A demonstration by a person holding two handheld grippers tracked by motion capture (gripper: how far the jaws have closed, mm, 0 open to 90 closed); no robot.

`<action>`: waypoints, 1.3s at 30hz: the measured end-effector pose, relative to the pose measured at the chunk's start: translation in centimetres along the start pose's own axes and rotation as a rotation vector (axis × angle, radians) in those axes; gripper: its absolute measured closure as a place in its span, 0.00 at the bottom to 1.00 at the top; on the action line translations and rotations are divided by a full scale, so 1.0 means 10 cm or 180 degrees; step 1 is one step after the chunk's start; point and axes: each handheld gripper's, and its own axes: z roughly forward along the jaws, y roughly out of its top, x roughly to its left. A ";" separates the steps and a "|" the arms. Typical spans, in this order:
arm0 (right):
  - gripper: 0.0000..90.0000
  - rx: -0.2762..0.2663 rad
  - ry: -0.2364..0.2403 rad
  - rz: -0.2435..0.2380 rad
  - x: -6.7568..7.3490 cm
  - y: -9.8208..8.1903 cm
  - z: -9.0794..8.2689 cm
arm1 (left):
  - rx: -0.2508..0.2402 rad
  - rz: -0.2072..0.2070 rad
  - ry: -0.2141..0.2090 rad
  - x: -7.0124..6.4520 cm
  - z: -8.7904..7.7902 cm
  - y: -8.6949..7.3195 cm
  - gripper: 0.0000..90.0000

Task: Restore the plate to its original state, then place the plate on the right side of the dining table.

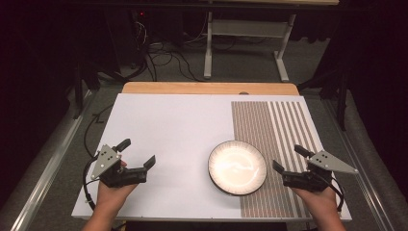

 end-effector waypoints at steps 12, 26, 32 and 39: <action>0.00 -0.0140 -0.0075 -0.0028 -0.01 0.00 -0.08 | 0.0010 0.0033 -0.0012 -0.04 0.05 0.02 0.00; 0.01 -0.0113 -0.0117 -0.0025 -0.03 -0.01 -0.09 | 0.0038 0.0065 -0.0056 -0.06 0.07 0.01 0.00; 0.01 -0.0077 -0.0168 -0.0015 -0.08 -0.04 -0.10 | 0.0046 0.0088 -0.0058 -0.07 0.07 0.02 0.00; 0.02 -0.0054 -0.0252 0.0034 -0.20 -0.07 -0.13 | 0.0049 0.0063 -0.0037 -0.05 0.06 0.01 0.00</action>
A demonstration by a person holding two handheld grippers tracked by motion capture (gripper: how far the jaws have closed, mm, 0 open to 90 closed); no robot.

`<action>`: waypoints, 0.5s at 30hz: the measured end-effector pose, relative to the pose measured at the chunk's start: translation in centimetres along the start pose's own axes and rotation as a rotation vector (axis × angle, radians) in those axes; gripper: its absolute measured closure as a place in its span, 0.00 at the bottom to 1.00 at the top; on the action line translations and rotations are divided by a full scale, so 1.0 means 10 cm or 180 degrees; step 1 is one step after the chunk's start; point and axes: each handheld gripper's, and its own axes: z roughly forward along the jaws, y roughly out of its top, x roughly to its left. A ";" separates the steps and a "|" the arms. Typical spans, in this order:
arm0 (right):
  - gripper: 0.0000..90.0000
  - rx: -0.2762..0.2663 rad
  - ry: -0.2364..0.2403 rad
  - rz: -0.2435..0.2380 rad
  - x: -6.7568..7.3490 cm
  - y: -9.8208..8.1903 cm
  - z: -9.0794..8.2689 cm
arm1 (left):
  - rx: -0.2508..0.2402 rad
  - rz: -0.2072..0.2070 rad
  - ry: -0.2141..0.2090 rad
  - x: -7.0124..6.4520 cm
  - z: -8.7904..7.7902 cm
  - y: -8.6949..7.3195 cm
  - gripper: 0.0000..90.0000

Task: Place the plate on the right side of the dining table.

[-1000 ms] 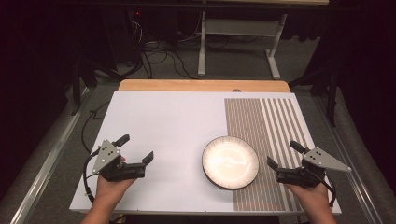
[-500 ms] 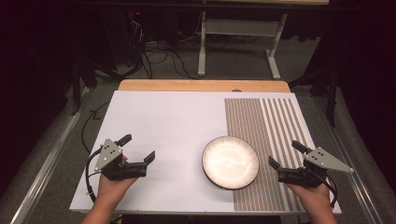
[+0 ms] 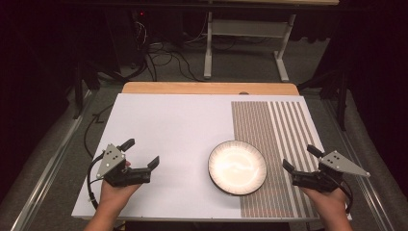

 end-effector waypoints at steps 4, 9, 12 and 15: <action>0.18 0.0044 -0.0009 -0.0033 -0.02 -0.01 -0.01 | -0.0009 -0.0009 0.0002 0.00 0.00 0.00 0.00; 0.35 0.0164 0.0020 -0.0105 0.00 -0.01 0.00 | 0.0000 -0.0022 0.0000 0.01 0.00 0.00 0.00; 0.44 0.0234 0.0042 -0.0127 0.01 -0.01 0.02 | 0.0001 -0.0030 0.0004 0.01 0.00 0.00 0.00; 0.54 0.0298 0.0076 -0.0158 0.02 0.00 0.04 | 0.0014 -0.0035 -0.0013 0.01 0.00 0.00 0.01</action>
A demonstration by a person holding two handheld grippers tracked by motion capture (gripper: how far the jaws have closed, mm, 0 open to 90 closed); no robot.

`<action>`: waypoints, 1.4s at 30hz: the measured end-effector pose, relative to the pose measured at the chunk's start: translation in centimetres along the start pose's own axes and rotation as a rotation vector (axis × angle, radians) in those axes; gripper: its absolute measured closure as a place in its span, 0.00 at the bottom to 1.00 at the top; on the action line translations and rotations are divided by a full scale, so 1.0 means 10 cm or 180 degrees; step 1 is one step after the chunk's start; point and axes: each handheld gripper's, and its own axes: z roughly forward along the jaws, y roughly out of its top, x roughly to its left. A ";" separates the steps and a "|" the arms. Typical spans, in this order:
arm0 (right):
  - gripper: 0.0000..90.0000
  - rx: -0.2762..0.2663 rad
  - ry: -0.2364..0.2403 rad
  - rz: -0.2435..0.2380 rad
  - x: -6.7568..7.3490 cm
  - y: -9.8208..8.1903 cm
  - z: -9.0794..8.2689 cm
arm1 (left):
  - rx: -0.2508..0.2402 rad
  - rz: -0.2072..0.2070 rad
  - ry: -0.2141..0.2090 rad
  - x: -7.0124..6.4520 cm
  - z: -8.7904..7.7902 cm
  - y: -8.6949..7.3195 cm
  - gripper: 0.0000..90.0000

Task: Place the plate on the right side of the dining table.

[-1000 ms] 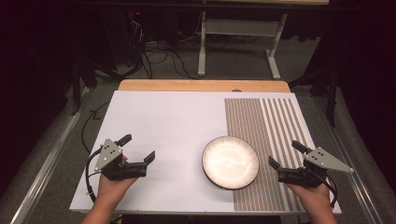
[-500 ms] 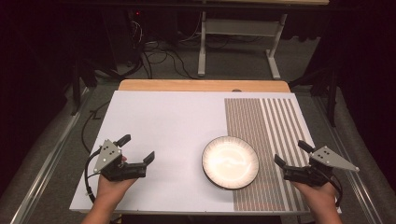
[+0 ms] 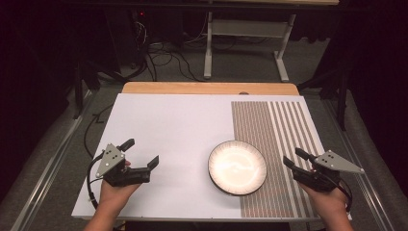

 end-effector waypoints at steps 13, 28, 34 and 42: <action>0.85 0.0282 0.0253 -0.0099 0.10 0.03 0.15 | -0.0025 -0.0027 -0.0009 0.00 -0.01 0.01 0.01; 1.00 0.0598 0.0595 -0.0378 0.20 0.02 0.31 | 0.0012 0.0017 -0.0009 0.00 -0.01 0.02 0.01; 1.00 0.0688 0.0660 -0.0394 0.23 0.01 0.36 | 0.0016 0.0026 -0.0006 0.00 -0.02 0.02 0.01; 1.00 0.0816 0.0706 -0.0474 0.25 -0.01 0.41 | 0.0017 0.0014 -0.0002 0.01 -0.02 0.02 0.01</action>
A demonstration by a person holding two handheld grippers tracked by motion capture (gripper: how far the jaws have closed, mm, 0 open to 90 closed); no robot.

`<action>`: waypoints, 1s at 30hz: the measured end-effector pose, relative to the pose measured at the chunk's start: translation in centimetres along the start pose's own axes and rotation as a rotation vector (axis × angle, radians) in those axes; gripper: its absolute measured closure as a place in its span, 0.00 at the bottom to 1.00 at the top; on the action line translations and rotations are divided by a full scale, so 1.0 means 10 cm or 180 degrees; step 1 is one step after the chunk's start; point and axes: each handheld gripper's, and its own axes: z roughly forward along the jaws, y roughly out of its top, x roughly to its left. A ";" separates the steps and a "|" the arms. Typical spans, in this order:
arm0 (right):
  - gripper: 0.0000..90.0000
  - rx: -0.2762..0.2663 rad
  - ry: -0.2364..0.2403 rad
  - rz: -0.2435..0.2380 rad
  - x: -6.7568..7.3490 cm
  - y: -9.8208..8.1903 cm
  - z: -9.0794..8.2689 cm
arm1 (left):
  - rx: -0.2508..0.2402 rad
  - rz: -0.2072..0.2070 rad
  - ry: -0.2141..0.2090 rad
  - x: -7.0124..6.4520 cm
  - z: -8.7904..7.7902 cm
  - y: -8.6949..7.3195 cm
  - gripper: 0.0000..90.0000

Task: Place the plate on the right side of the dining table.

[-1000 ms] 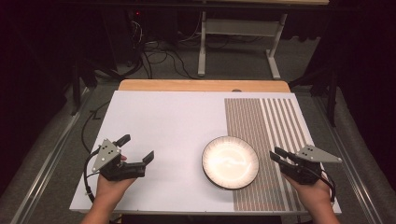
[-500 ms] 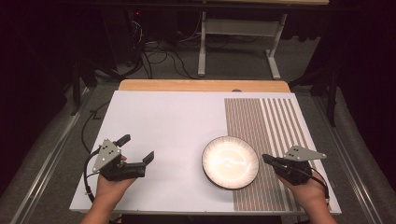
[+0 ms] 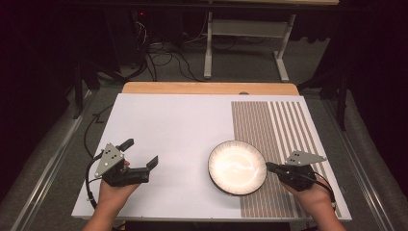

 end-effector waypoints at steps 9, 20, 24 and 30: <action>1.00 0.0075 -0.0023 -0.0069 0.01 0.02 0.01 | 0.0011 0.0004 0.0000 0.00 0.00 0.00 0.01; 1.00 0.0137 -0.0023 -0.0149 0.02 0.04 0.01 | 0.0028 -0.0014 0.0003 0.00 0.01 -0.01 0.01; 1.00 0.0155 -0.0010 -0.0148 0.02 0.04 0.01 | 0.0033 -0.0018 0.0003 0.00 0.01 -0.01 0.01; 1.00 0.0183 0.0027 -0.0164 0.04 0.05 0.03 | 0.0045 -0.0015 0.0001 0.00 0.01 -0.01 0.01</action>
